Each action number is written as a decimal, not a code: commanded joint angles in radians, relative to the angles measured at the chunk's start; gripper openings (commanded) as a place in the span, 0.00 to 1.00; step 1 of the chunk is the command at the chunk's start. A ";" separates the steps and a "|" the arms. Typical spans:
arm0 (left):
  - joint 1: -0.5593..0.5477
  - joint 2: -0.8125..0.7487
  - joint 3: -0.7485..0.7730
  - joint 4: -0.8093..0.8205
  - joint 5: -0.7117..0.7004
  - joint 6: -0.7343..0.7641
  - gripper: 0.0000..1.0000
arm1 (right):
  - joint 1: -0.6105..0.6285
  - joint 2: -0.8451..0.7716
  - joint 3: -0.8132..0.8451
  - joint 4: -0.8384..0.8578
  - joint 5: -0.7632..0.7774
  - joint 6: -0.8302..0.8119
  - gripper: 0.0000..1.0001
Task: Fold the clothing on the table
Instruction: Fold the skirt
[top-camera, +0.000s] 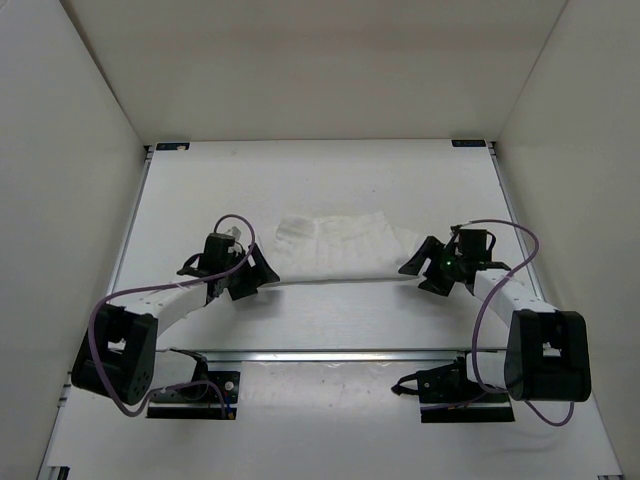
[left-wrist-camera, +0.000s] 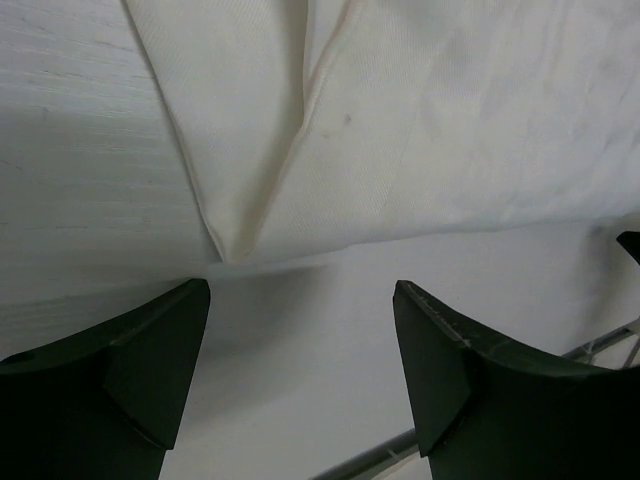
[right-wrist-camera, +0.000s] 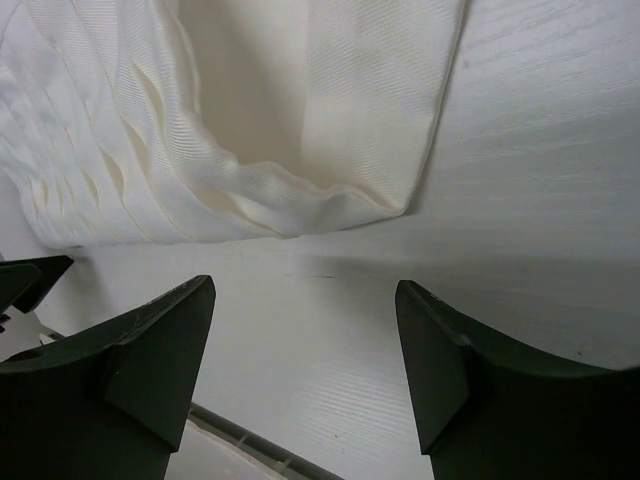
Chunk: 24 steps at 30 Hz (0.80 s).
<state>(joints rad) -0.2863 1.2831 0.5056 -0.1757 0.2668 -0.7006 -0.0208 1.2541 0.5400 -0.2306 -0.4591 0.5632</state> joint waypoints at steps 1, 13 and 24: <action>-0.014 -0.014 -0.059 0.020 -0.132 -0.039 0.85 | 0.001 -0.007 -0.011 0.036 0.010 0.006 0.71; -0.011 0.073 -0.053 0.163 -0.167 -0.151 0.54 | -0.039 -0.021 -0.087 0.114 0.008 0.049 0.72; -0.020 0.102 -0.058 0.229 -0.130 -0.161 0.00 | -0.065 0.154 -0.120 0.327 0.007 0.152 0.71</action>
<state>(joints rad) -0.3054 1.3861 0.4541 0.0608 0.1345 -0.8680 -0.0772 1.3296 0.4377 0.0780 -0.5232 0.7086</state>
